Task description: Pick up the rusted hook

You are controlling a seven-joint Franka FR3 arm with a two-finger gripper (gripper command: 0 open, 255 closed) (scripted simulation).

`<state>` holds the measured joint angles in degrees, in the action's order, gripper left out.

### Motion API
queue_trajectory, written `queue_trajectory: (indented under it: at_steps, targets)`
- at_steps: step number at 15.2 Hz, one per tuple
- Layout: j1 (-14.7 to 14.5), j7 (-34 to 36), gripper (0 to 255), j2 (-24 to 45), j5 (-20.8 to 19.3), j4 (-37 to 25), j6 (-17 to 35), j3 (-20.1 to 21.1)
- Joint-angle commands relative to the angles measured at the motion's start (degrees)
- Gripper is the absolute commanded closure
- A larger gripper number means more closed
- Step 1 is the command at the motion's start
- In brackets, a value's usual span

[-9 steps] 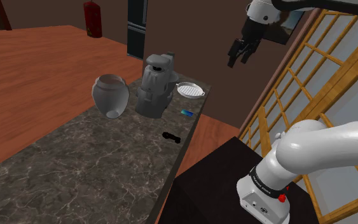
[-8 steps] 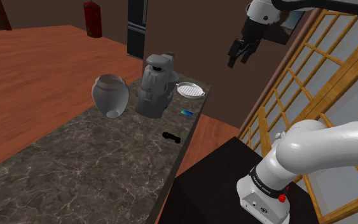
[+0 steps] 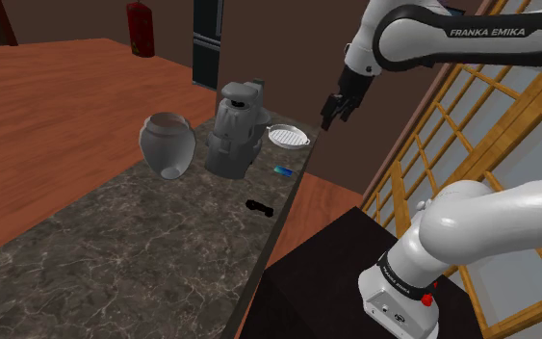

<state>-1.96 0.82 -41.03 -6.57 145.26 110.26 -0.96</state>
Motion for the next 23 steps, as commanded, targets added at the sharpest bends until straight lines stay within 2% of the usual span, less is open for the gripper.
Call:
queue_trajectory:
  at_steps: [1,8,16,20,23]
  targets:
    - [-0.64,0.48,0,1.41,0.25,2.34,4.11,0.52]
    - [-2.32,1.9,0,10.16,0.28,9.21,20.46,2.05]
    - [-2.9,5.19,0,26.66,-2.05,11.63,40.17,4.84]
    - [-1.98,9.42,0,36.79,-6.79,10.36,49.3,6.71]
    - [-1.76,15.62,0,44.83,-14.36,8.11,55.08,6.84]
